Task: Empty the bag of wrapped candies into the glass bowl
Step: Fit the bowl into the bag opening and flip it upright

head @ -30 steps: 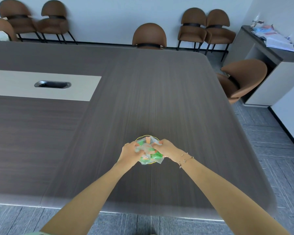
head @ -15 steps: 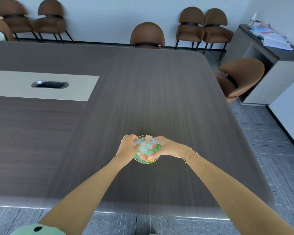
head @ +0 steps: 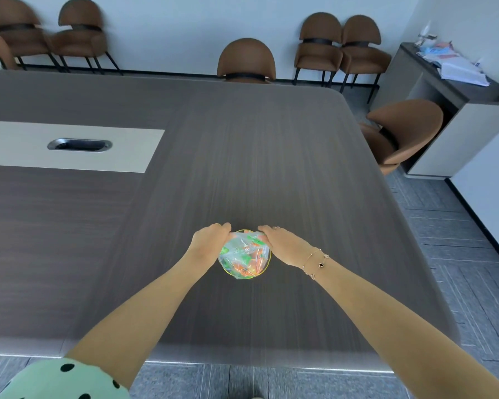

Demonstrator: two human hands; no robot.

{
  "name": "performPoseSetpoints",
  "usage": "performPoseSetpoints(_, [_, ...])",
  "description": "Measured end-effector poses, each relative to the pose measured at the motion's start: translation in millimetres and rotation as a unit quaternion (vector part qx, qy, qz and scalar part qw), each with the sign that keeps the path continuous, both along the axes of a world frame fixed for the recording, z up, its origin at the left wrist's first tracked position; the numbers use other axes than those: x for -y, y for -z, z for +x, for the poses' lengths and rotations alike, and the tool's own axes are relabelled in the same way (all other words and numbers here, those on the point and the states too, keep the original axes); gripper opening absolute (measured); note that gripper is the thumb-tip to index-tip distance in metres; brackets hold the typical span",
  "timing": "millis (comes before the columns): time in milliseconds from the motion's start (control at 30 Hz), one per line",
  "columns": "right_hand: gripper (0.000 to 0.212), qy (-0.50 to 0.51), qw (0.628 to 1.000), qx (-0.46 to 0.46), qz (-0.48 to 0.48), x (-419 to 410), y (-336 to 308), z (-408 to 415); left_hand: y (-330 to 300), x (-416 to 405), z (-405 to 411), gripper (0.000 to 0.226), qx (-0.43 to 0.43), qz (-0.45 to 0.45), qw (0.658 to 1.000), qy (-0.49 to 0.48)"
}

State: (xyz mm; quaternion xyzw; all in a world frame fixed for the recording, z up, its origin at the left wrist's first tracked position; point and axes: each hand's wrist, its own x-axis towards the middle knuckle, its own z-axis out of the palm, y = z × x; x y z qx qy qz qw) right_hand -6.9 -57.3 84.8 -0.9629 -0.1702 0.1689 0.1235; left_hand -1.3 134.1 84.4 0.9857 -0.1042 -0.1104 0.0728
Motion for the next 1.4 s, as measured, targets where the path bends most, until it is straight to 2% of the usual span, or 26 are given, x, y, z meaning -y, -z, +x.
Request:
performPoseSetpoints(200, [0.026, 0.017, 0.996, 0.082, 0.018, 3, -6, 8, -1, 4, 4, 0.032, 0.024, -0.019, 0.999, -0.020])
performPoseSetpoints(300, [0.029, 0.047, 0.992, 0.101, 0.065, 2, -9, 12, -1, 6, 1, 0.018, 0.032, 0.017, 0.999, -0.009])
performPoseSetpoints(333, [0.031, 0.054, 0.991, 0.102, 0.072, 2, -10, 13, -2, 6, -1, 0.020, 0.031, 0.040, 0.999, -0.001])
performPoseSetpoints(433, [0.034, 0.068, 0.989, 0.102, 0.088, 2, -11, 17, 2, 4, 2, 0.048, 0.036, 0.080, 0.996, 0.028])
performPoseSetpoints(567, [0.037, 0.086, 0.985, 0.103, 0.109, 3, -14, 20, -2, 2, 9, 0.061, 0.065, 0.110, 0.990, 0.052])
performPoseSetpoints(667, [0.035, 0.103, 0.982, 0.097, 0.124, 4, -16, 22, -9, 0, 13, 0.059, 0.086, 0.133, 0.982, 0.099])
performPoseSetpoints(700, [0.034, 0.109, 0.982, 0.095, 0.126, 6, -16, 22, -15, 0, 12, 0.057, 0.058, 0.131, 0.984, 0.108])
performPoseSetpoints(800, [0.032, 0.123, 0.980, 0.091, 0.129, 10, -15, 25, -16, -4, 16, 0.031, 0.042, 0.053, 0.991, 0.117])
performPoseSetpoints(967, [0.029, 0.151, 0.975, 0.081, 0.139, 13, -19, 27, -10, -14, 18, 0.042, -0.003, -0.052, 0.990, 0.132])
performPoseSetpoints(1067, [0.023, 0.164, 0.972, 0.037, 0.162, 12, -22, 27, -13, -18, 22, 0.038, -0.033, -0.082, 0.988, 0.130])
performPoseSetpoints(1167, [0.031, 0.106, 0.987, -0.004, 0.121, 16, -27, 28, -21, -23, 21, 0.031, -0.020, -0.053, 0.987, 0.151])
performPoseSetpoints(1267, [0.021, 0.086, 0.993, 0.015, 0.085, 18, -31, 30, -27, -26, 22, 0.025, -0.001, -0.038, 0.987, 0.156])
performPoseSetpoints(1400, [0.020, 0.081, 0.992, 0.063, 0.077, 15, -40, 34, -39, -23, 24, 0.018, 0.046, -0.030, 0.985, 0.161])
